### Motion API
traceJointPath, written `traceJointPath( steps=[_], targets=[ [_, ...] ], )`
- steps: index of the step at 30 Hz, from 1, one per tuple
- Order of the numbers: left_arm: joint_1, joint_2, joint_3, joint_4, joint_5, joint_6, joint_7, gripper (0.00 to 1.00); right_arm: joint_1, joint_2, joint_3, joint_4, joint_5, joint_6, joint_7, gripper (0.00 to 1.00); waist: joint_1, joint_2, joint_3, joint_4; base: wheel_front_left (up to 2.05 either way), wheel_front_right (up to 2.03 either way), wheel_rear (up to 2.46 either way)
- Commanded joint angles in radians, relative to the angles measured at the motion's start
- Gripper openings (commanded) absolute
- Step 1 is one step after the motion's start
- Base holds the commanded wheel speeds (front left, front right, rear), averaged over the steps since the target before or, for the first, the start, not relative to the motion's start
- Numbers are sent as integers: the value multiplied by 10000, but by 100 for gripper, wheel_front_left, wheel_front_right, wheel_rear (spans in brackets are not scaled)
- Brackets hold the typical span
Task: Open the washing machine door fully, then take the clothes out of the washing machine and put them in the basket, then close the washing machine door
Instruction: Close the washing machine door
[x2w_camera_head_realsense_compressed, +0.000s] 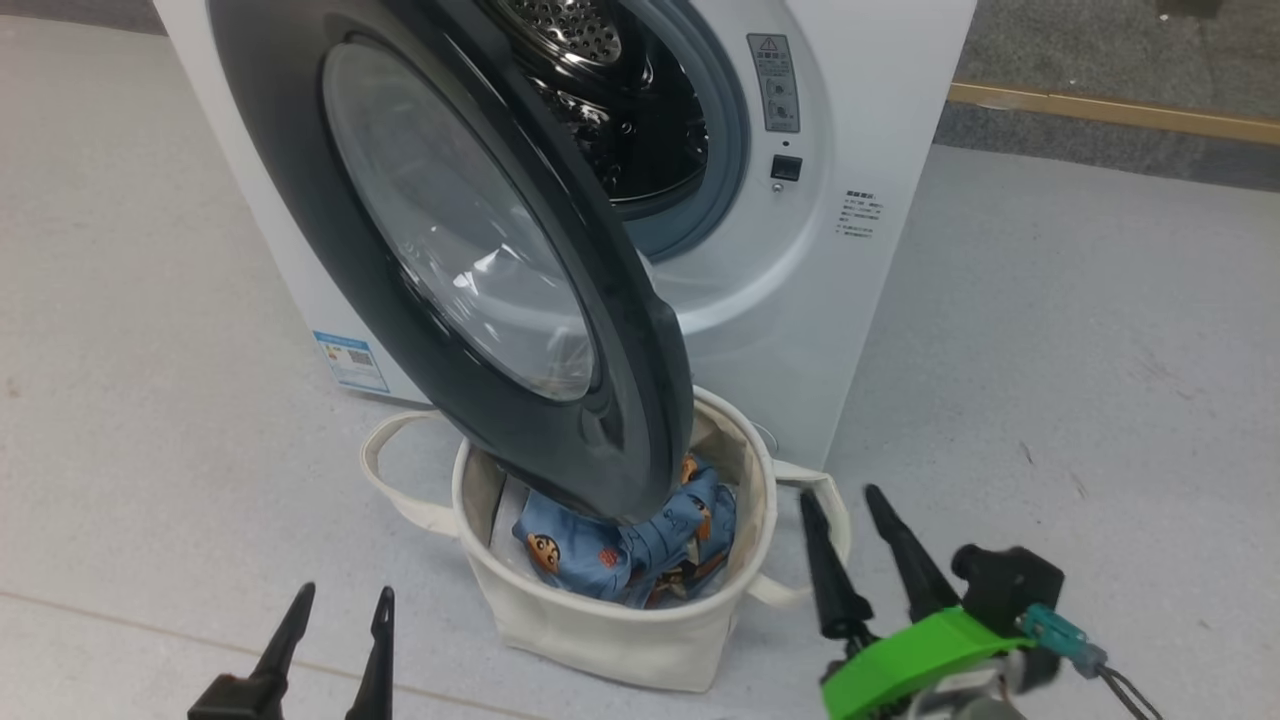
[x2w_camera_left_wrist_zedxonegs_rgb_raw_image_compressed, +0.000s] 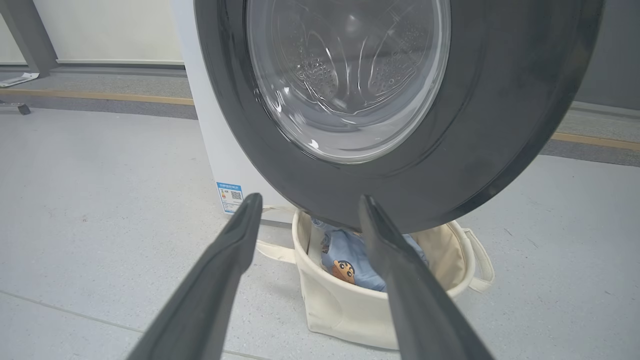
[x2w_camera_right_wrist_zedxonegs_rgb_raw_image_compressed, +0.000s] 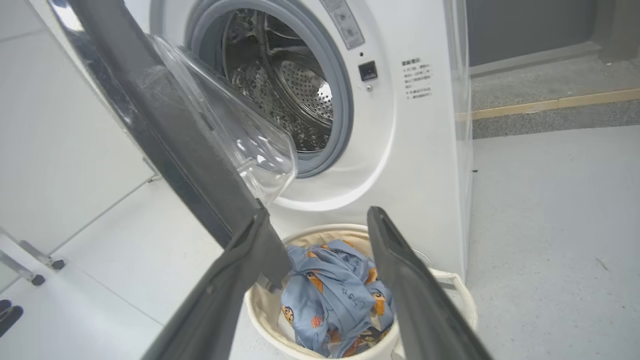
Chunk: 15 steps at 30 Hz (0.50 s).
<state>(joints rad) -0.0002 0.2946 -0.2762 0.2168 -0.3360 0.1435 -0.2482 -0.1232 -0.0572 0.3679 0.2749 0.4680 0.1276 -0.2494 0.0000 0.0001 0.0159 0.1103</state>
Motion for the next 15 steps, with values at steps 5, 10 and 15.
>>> traceJointPath(
  steps=[5,10,15],
  targets=[
    [-426,130,273,-220,99,-61,-118,100,-570,70,1019,-2160,478,31,-124,0,0,-1,-15,211,0,0,0],
    [-517,59,176,-140,88,-120,-122,100,-994,70,2079,-2546,368,31,-124,0,0,-1,106,537,0,0,0],
    [-651,-23,112,-81,84,-140,-124,100,-1548,70,2640,-1857,269,31,-124,0,0,-1,296,853,0,0,0]
  ],
)
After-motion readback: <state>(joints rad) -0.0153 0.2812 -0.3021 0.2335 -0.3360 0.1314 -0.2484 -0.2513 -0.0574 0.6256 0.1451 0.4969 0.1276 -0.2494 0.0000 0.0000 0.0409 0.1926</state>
